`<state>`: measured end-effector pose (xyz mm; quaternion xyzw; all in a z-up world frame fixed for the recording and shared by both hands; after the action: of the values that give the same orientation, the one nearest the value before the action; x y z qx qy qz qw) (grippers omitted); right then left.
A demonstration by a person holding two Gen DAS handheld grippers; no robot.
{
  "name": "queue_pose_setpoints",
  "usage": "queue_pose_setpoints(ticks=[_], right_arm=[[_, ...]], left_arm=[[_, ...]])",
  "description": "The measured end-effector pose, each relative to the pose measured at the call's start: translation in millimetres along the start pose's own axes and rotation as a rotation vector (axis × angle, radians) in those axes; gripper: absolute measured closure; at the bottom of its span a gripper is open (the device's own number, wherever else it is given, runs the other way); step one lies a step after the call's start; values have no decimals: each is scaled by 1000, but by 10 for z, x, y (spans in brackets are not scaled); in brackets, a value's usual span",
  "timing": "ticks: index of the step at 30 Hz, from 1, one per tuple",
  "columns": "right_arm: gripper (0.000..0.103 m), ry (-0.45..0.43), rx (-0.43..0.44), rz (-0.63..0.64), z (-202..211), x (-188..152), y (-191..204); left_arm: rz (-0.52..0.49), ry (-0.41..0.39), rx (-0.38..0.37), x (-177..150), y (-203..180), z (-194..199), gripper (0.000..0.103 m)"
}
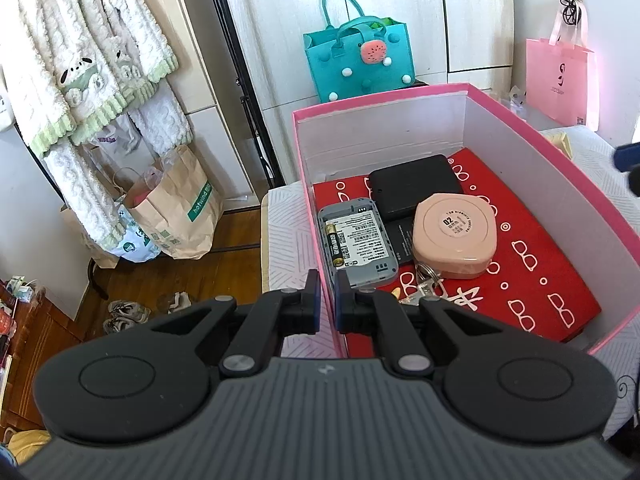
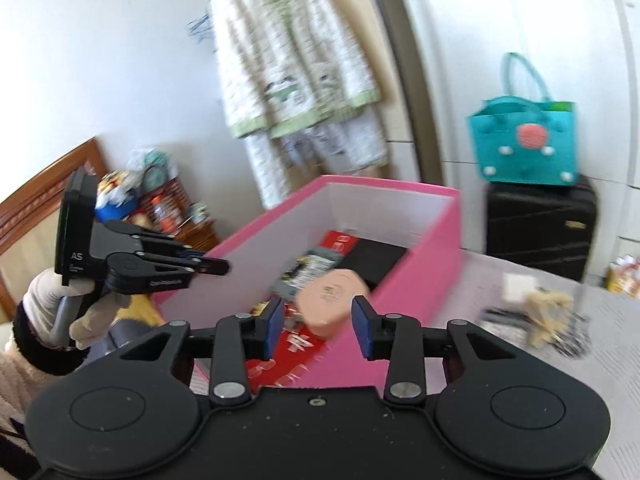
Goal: Organize rigid objects
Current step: 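Move the right gripper to the key ring and grasp it, then carry the key ring with the right gripper over the box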
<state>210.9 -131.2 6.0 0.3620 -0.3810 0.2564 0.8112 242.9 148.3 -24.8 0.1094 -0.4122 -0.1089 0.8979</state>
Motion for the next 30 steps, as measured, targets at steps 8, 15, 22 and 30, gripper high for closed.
queue_pose_setpoints(ticks=[8, 15, 22, 30], right_arm=[[59, 26, -122, -90, 129, -518, -359], [58, 109, -153, -78, -131, -879, -481], [59, 112, -156, -26, -321, -925, -486], [72, 135, -211, 112, -443, -922, -437]], left_arm=[[-4, 7, 5, -8, -2, -6, 97], [-9, 10, 9, -7, -6, -5, 97], [-11, 16, 8, -16, -14, -13, 97], [-29, 15, 10, -19, -1, 14, 97]])
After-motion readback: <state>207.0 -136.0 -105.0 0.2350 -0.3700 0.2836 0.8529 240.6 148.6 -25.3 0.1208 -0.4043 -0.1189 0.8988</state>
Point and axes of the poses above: each gripper's, at about its wrist camera, not at the fingertips, and z roughly against the way its jaws point, y to its left, x to its top, the point moved 7 cm from there along -z, roughly the way its jaws point, and after that the axes turned 10 degrees about x, right-handed, at the moved point
